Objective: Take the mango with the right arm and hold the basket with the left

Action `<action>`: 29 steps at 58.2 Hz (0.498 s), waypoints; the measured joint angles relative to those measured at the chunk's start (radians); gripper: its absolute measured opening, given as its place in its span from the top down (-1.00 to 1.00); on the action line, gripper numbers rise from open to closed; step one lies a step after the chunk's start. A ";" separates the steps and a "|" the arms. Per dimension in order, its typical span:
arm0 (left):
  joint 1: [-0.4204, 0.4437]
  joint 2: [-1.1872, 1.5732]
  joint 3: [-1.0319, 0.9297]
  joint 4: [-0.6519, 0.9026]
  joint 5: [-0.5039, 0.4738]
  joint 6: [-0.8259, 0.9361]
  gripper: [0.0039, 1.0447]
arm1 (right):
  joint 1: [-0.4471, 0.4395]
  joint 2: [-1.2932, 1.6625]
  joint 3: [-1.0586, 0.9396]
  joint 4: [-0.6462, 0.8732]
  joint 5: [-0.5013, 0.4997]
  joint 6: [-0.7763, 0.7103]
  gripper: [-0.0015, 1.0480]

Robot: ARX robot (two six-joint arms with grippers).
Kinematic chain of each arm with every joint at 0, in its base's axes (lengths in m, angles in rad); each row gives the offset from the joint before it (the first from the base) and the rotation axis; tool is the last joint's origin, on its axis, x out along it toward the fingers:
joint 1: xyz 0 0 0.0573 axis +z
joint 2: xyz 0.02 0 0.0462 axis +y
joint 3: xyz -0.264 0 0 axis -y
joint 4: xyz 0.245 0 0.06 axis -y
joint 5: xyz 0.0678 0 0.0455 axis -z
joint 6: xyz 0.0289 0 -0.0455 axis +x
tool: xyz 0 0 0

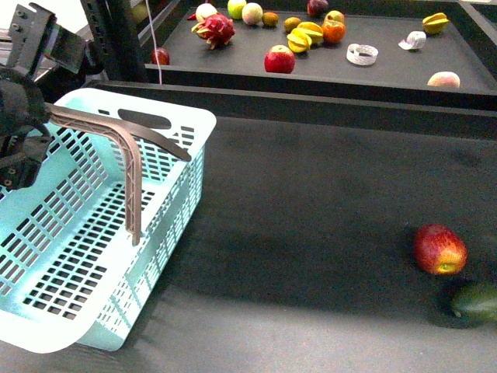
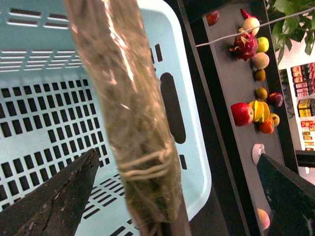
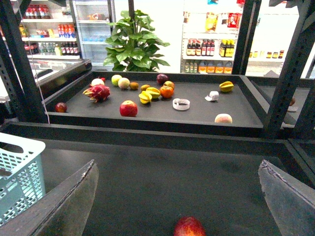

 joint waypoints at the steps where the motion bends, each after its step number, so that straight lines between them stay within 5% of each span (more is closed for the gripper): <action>1: -0.003 0.008 0.007 0.000 0.000 0.000 -0.85 | 0.000 0.000 0.000 0.000 0.000 0.000 -0.85; 11: -0.024 0.055 0.045 0.001 -0.002 -0.013 -0.82 | 0.000 0.000 0.000 0.000 0.000 0.000 -0.85; 29: -0.029 0.062 0.061 -0.022 0.011 -0.024 0.28 | 0.000 0.000 0.000 0.000 0.000 0.000 -0.85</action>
